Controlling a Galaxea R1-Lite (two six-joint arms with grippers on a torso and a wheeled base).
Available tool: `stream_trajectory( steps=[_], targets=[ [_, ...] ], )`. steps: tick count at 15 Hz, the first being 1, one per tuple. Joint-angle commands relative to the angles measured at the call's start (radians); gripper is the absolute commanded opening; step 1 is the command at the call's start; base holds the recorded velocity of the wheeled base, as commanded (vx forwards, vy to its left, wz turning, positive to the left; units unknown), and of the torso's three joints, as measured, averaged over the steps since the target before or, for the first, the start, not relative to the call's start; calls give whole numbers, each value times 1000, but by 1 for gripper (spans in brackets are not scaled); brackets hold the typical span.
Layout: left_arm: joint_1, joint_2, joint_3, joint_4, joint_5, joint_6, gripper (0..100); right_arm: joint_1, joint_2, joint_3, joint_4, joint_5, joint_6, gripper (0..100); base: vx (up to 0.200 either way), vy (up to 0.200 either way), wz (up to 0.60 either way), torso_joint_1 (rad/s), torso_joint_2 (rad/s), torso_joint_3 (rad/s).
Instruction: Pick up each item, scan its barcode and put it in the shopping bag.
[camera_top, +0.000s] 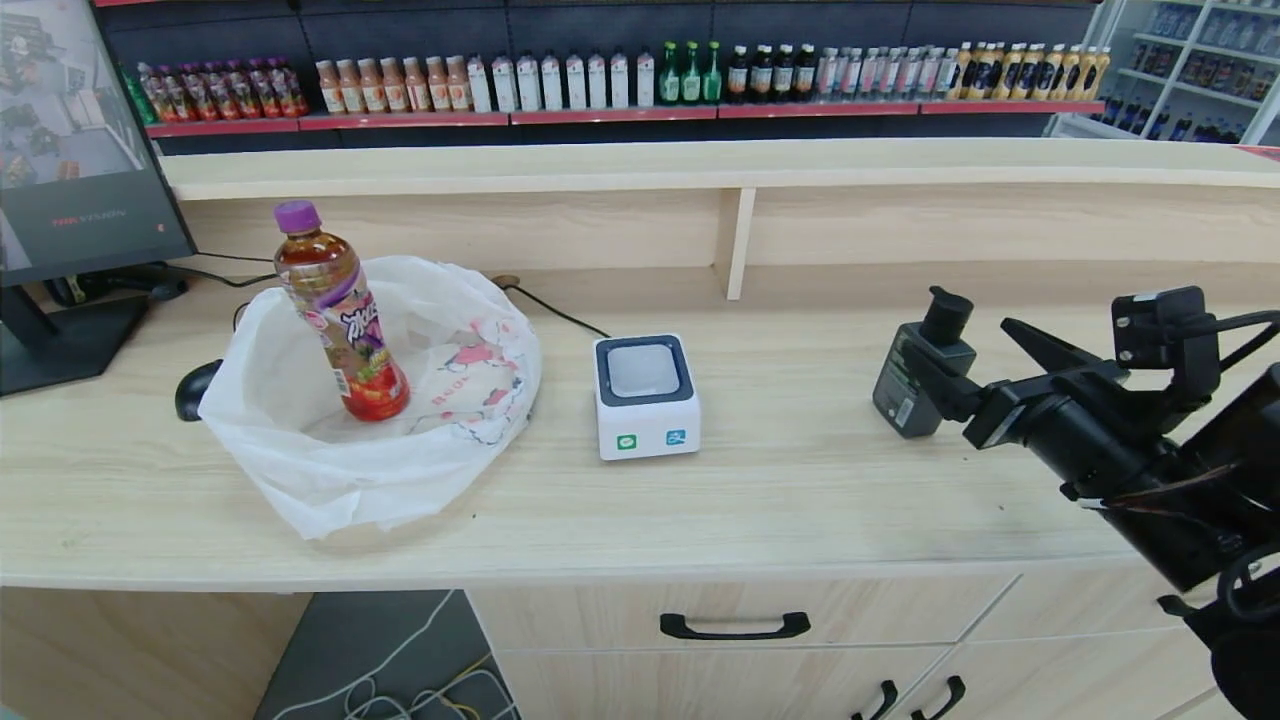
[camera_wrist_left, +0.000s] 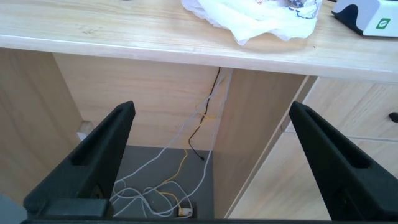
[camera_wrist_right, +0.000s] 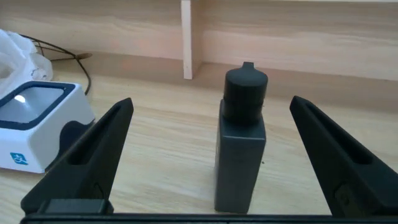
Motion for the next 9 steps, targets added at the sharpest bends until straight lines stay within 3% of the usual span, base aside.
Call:
stream_trajectory(
  steps=[1,9],
  targets=[
    [0,0,0,0,0,0,100,-10,41,-10,-1,1,0,100,0,0,0,0,0,0],
    [0,0,0,0,0,0,100,-26,196,-110,-1,1,5,100,0,0,0,0,0,0]
  ],
)
